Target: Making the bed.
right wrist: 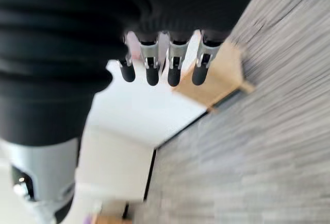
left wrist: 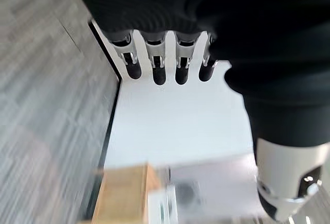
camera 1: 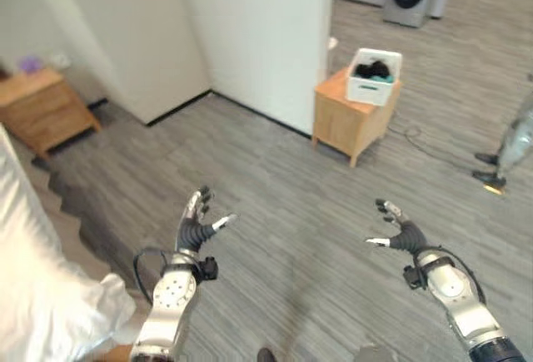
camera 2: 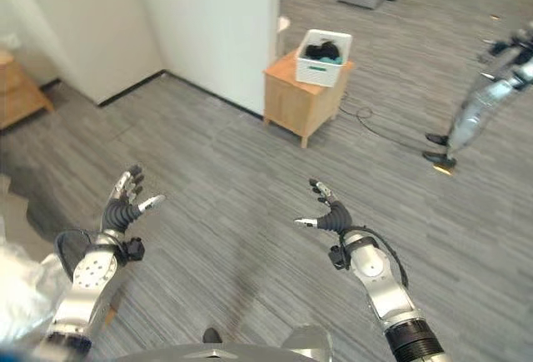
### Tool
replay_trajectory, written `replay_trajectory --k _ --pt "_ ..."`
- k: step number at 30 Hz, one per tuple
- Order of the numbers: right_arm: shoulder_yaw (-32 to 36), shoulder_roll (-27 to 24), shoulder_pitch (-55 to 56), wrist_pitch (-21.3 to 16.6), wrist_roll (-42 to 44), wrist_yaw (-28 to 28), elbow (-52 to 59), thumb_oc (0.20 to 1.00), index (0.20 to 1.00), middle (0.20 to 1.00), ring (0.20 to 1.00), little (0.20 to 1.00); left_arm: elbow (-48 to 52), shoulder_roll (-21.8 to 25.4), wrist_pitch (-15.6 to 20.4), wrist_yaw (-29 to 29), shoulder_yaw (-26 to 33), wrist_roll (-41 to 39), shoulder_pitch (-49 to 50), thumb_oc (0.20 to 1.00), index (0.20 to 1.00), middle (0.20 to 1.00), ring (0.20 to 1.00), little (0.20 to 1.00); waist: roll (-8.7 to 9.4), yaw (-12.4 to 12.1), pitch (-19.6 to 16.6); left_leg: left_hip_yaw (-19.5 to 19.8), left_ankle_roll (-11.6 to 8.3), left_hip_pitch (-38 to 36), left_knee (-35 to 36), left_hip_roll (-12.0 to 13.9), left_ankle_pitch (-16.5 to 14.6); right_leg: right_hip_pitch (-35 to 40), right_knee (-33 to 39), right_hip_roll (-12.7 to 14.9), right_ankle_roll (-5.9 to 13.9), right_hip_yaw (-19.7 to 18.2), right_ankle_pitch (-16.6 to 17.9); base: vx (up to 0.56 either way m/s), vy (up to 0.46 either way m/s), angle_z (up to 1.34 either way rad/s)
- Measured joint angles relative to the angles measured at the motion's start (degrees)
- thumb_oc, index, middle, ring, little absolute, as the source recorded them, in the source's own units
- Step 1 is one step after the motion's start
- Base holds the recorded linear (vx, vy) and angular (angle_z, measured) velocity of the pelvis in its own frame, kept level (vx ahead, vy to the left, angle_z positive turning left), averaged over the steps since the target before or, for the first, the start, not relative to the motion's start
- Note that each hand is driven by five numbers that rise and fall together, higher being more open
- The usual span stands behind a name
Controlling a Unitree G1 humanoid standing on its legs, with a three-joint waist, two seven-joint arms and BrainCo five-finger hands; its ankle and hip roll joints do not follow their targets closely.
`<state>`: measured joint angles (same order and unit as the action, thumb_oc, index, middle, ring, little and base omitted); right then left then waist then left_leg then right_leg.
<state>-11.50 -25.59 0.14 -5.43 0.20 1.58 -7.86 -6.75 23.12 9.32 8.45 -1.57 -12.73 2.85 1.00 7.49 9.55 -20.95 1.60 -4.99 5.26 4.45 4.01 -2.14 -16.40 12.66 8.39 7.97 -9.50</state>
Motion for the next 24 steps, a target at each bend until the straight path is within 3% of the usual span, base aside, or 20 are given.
replay_trajectory --k 1,2,3,5,6,7,8,10,11,12,13,14,17,21,23,24 --pt "0.25 -0.11 -0.10 -0.29 0.47 -0.14 -0.10 1.000 1.000 1.000 1.000 1.000 -0.76 -0.51 0.07 0.00 -0.22 -0.02 -0.33 1.000 1.000 1.000 1.000 1.000 -0.52 0.38 0.30 2.37 -0.68 0.37 0.13 0.54 -0.90 -1.21 1.85 -2.57 -1.27 -3.67 0.02 0.12 0.016 1.52" --pt "0.74 -0.16 0.65 -0.28 1.10 -0.39 -0.13 1.000 1.000 1.000 1.000 1.000 -2.00 -0.49 0.02 0.03 -0.48 -0.08 -1.27 1.000 1.000 1.000 1.000 1.000 -1.20 3.19 0.83 5.76 -0.10 1.39 0.38 1.44 -1.78 -1.56 8.37 -7.16 -1.79 -11.02 1.77 0.17 0.026 1.99" --pt "1.10 -0.02 1.07 -0.26 1.50 -0.44 0.04 1.000 1.000 1.000 1.000 1.000 -1.97 -0.18 -0.04 -0.43 -0.44 -0.02 -1.15 1.000 1.000 1.000 1.000 1.000 -0.05 4.31 0.81 3.66 0.54 0.72 0.38 1.25 -1.45 -1.72 14.06 -6.90 -1.01 -11.86 5.64 0.11 0.001 1.91" --pt "1.43 0.80 0.98 -0.26 2.36 -0.45 -0.02 1.000 1.000 1.000 1.000 1.000 -1.71 1.10 -0.11 -0.51 0.08 0.01 1.00 1.000 1.000 1.000 1.000 1.000 3.26 3.13 0.14 3.82 -1.19 -1.71 0.40 -1.59 -2.53 -1.63 18.09 -4.86 -1.96 -10.54 11.59 0.06 -0.021 0.68" --pt "1.61 0.92 1.05 -0.32 2.48 -0.58 -0.10 1.000 1.000 1.000 1.000 1.000 -1.68 1.31 -0.14 -0.55 0.23 0.03 1.84 1.000 1.000 1.000 1.000 1.000 3.67 3.24 -0.22 4.42 -2.10 -2.34 0.41 -2.07 -3.16 -1.17 17.52 -4.25 -2.09 -10.55 15.02 0.00 -0.023 0.42" --pt "2.24 0.80 1.10 -0.34 2.54 -0.92 -0.72 1.000 1.000 1.000 1.000 1.000 -1.76 0.54 -0.29 -0.56 0.04 0.03 2.52 1.000 1.000 1.000 1.000 1.000 2.72 3.25 -0.39 4.35 -2.63 -2.86 0.40 -1.29 -3.46 -0.62 17.67 -4.80 -2.18 -9.46 15.46 0.03 -0.023 0.47" --pt "3.28 0.76 0.34 -0.35 2.56 -1.40 -1.38 1.000 1.000 1.000 1.000 1.000 -0.33 0.54 -0.27 -0.80 -0.28 0.05 3.24 1.000 1.000 1.000 1.000 1.000 0.33 3.09 -0.30 2.28 -4.05 -2.75 0.38 0.88 -3.22 0.55 20.10 -6.13 -2.30 -8.20 15.82 0.04 -0.038 0.33" --pt "3.35 0.35 -0.47 -0.21 2.57 -1.36 -1.63 1.000 1.000 1.000 1.000 1.000 -0.31 -0.27 -0.29 -0.98 0.10 0.05 3.10 1.000 1.000 1.000 1.000 1.000 -1.18 2.64 -0.54 1.73 -4.73 -2.77 0.38 2.13 -2.87 1.59 22.25 -7.29 -3.96 -7.63 17.50 0.04 -0.046 0.03" --pt "4.75 -0.55 -1.22 -0.46 2.63 -1.33 -0.83 1.000 1.000 1.000 1.000 1.000 -0.32 -1.13 -0.38 -1.39 0.21 0.04 3.85 1.000 1.000 1.000 1.000 1.000 -1.22 1.88 -1.99 -0.27 -7.02 -6.24 0.39 5.00 -3.77 5.58 22.53 -9.80 -4.32 -6.32 14.61 0.03 -0.032 -0.08" --pt "4.75 -0.55 -1.22 -0.46 2.63 -1.33 -0.84 1.000 1.000 1.000 1.000 1.000 -0.32 -1.13 -0.39 -1.39 0.21 0.04 3.85 1.000 1.000 1.000 1.000 1.000 -1.22 1.88 -1.99 -0.28 -7.02 -6.24 0.39 5.00 -3.77 5.58 22.53 -9.80 -4.32 -6.32 14.60 0.03 -0.023 -0.01" --pt "6.47 -0.42 0.23 0.34 1.48 -3.45 -0.27 1.000 1.000 1.000 1.000 1.000 -0.42 -1.41 -1.58 -1.95 0.00 -0.16 2.60 1.000 1.000 1.000 1.000 1.000 -1.44 0.43 -2.08 0.43 -7.03 -6.37 0.29 5.20 -3.76 5.36 22.59 -8.60 -4.31 -2.43 13.57 0.00 0.027 0.07" --pt "10.86 -0.45 2.77 2.18 -0.29 -6.13 -0.98 1.000 1.000 1.000 1.000 1.000 -0.49 -1.77 -2.56 -2.20 -0.12 -0.48 0.24 1.000 1.000 1.000 1.000 1.000 -1.48 -2.15 -2.31 0.75 -7.08 -6.17 0.05 5.29 -3.73 5.62 22.57 -6.81 -3.68 5.04 13.28 -0.01 0.033 0.11" --pt "15.90 -0.55 4.52 4.13 -0.53 -8.62 -2.13 1.000 1.000 1.000 1.000 1.000 -0.84 -1.55 -2.56 -2.39 0.65 -0.59 -0.72 1.000 1.000 1.000 1.000 1.000 -1.48 -4.11 -2.70 1.48 -7.25 -6.12 0.04 5.08 -3.82 5.73 22.41 -6.58 -3.17 6.54 13.67 -0.04 0.039 0.09" --pt "15.98 -0.91 3.97 4.05 -2.66 -8.55 -2.07 1.000 1.000 1.000 1.000 1.000 -0.89 -1.90 -2.58 -2.43 0.58 -0.53 -0.69 1.000 1.000 1.000 1.000 1.000 -1.69 -6.26 -2.50 3.00 -7.44 -5.04 -0.85 4.15 -4.47 1.87 16.12 -5.66 -3.33 5.59 14.13 -0.02 0.085 -0.15" --pt "15.12 -1.12 1.55 3.98 -3.78 -8.18 -2.05 1.000 1.000 1.000 1.000 1.000 -1.21 -2.18 -2.59 -2.29 0.56 -0.48 -1.05 1.000 1.000 1.000 1.000 1.000 -2.58 -6.53 -0.02 2.50 -6.25 -5.79 -1.12 4.86 -5.30 -5.52 1.62 -3.96 -2.47 5.13 14.15 0.11 0.080 -0.21" --pt "14.98 -1.16 1.13 3.86 -4.26 -7.58 -2.01 1.000 1.000 1.000 1.000 1.000 -2.08 -2.15 -2.76 -2.29 0.22 -0.20 -1.52 1.000 1.000 1.000 1.000 1.000 -2.84 -5.99 1.34 2.30 -5.62 -6.41 -1.91 5.57 -5.45 -7.59 -5.11 -2.42 0.36 4.75 14.34 0.12 0.037 0.11"
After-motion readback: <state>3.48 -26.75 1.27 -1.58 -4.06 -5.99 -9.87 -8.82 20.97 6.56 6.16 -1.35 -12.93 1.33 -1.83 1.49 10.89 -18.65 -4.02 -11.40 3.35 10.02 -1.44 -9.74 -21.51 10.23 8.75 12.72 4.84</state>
